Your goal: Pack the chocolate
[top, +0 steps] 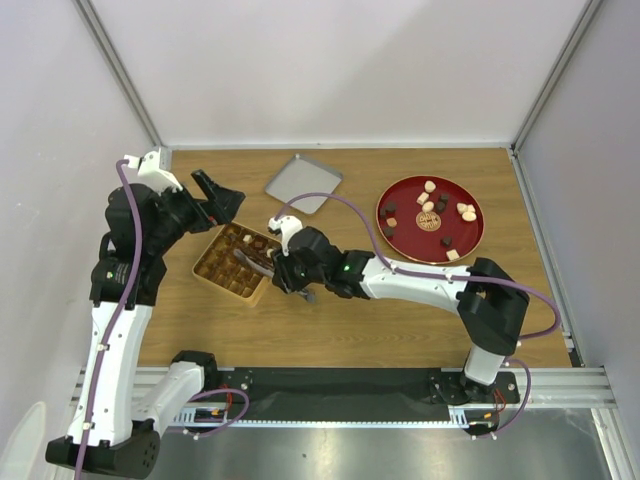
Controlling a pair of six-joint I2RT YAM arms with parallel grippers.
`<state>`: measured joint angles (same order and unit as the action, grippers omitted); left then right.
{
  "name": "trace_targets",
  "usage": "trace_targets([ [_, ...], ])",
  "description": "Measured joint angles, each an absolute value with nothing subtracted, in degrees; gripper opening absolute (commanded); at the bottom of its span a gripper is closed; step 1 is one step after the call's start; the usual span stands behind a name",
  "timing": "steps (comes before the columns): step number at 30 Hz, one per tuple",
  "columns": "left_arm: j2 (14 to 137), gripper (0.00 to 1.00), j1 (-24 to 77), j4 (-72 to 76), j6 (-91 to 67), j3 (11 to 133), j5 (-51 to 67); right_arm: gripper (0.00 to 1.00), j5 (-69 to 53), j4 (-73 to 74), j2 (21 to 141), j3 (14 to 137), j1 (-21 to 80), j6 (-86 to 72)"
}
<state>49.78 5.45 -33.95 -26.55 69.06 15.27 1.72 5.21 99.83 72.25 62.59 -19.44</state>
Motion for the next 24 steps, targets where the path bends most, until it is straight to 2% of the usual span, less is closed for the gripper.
trace_targets([
  [7, 49.6, 1.0, 5.5, -34.0, -26.5, 69.0, 15.2, 0.42, 2.6, 5.7, 101.7, 72.8, 62.8, -19.2],
  [20, 49.6, 1.0, 5.5, -34.0, -26.5, 69.0, 15.3, 0.48, 6.1, 7.2, 100.8, 73.0, 62.9, -17.7],
  [24, 49.6, 1.0, 5.5, -34.0, -26.6, 69.0, 15.3, 0.46, 7.3, 8.7, 99.0, 73.0, 62.9, -17.3],
])
